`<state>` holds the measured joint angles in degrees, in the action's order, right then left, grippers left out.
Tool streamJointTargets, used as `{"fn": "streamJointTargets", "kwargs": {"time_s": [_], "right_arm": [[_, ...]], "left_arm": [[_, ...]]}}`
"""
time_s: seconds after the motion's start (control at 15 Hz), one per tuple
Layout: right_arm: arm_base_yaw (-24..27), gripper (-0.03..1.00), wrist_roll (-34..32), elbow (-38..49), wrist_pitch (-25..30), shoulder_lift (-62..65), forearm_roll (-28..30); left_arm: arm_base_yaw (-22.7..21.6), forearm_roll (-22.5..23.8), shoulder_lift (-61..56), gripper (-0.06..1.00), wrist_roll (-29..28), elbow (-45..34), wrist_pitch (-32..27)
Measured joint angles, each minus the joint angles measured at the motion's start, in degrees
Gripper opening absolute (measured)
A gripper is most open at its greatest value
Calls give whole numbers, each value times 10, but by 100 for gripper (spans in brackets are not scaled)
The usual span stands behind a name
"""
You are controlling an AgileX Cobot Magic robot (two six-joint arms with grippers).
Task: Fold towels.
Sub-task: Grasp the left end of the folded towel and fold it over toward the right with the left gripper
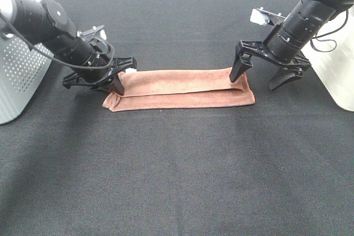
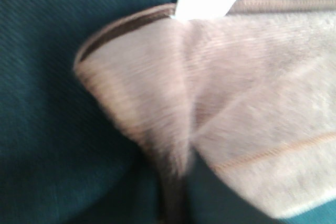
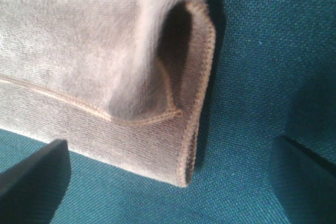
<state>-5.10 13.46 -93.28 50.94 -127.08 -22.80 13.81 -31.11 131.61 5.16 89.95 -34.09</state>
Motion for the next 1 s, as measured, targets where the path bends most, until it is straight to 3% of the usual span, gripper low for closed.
{"fn": "streamJointTargets", "kwargs": {"time_s": [0.2,0.53,0.8,1.0], "right_arm": [[0,96,0,0,2,0,0],[0,96,0,0,12,0,0],[0,96,0,0,12,0,0],[0,96,0,0,12,0,0]], "left_arm": [[0,37,-1,3,-6,41,-69],[1,244,-55,3,-129,100,-194],[1,264,-65,3,-148,152,-254],[19,166,-65,3,-148,180,-259]]}}
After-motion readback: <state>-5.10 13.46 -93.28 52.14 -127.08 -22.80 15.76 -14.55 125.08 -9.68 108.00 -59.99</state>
